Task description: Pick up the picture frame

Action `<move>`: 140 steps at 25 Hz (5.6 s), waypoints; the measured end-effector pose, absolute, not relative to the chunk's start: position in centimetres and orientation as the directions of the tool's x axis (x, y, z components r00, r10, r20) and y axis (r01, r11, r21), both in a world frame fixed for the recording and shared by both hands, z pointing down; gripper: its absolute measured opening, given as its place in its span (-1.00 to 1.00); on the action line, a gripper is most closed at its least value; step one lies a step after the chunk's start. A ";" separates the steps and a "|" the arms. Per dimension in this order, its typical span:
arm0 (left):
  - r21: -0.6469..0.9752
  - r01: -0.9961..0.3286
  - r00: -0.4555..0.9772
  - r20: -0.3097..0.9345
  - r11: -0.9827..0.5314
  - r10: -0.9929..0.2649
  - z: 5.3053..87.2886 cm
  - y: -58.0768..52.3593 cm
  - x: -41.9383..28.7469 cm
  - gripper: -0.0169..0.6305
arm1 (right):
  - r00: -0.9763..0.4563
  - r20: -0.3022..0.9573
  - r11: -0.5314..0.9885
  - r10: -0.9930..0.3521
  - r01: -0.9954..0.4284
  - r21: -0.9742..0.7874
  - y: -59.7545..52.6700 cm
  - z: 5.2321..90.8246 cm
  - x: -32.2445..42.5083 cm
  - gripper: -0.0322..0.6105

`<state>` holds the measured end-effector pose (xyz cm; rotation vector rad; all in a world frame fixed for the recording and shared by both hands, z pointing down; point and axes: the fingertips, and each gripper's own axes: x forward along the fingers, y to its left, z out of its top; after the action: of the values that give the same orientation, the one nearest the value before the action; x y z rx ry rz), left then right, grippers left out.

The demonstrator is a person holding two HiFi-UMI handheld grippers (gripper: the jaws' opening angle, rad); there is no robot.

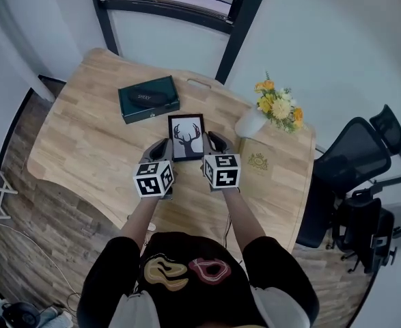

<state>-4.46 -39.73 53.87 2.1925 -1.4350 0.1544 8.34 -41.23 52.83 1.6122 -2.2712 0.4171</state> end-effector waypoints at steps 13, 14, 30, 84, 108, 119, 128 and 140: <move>0.367 -0.894 0.407 0.426 -0.257 -0.808 56.5 -43.8 -3.6 -0.88 | -0.350 0.461 0.345 -0.815 -0.933 -0.099 -46.0 55.0 9.6 -0.73; 0.365 -0.896 0.405 0.432 -0.255 -0.805 56.7 -44.0 -3.6 -0.88 | -0.353 0.469 0.347 -0.809 -0.932 -0.103 -46.2 55.4 9.6 -0.72; 0.342 -0.920 0.359 0.536 -0.193 -0.764 61.5 -47.4 -3.9 -0.88 | -0.365 0.584 0.340 -0.725 -0.927 -0.158 -49.4 61.7 9.2 -0.64; 0.317 -0.946 0.300 0.788 -0.064 -0.538 70.8 -48.7 -3.1 -0.57 | -0.328 0.758 0.234 -0.564 -0.944 -0.234 -50.2 70.3 9.4 -0.36; 0.353 -0.935 0.311 0.775 -0.032 -0.550 69.2 -48.6 -3.9 -0.72 | -0.289 0.753 0.184 -0.591 -0.957 -0.223 -50.0 68.4 9.9 -0.56; 0.360 -0.929 0.337 0.727 -0.085 -0.599 65.7 -47.9 -3.5 -0.71 | -0.280 0.704 0.213 -0.652 -0.959 -0.184 -49.3 64.3 10.2 -0.59; 0.360 -0.925 0.345 0.668 -0.119 -0.660 61.8 -46.8 -4.4 -0.71 | -0.284 0.643 0.231 -0.711 -0.958 -0.168 -47.9 60.1 9.3 -0.61; 0.369 -0.909 0.386 0.570 -0.195 -0.725 56.1 -43.6 -5.7 -0.71 | -0.272 0.531 0.239 -0.803 -0.962 -0.133 -44.0 53.8 8.0 -0.64</move>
<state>-5.74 -43.57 56.07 1.9820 -1.3990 0.3539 8.04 -43.99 53.76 1.6272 -2.1653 0.6265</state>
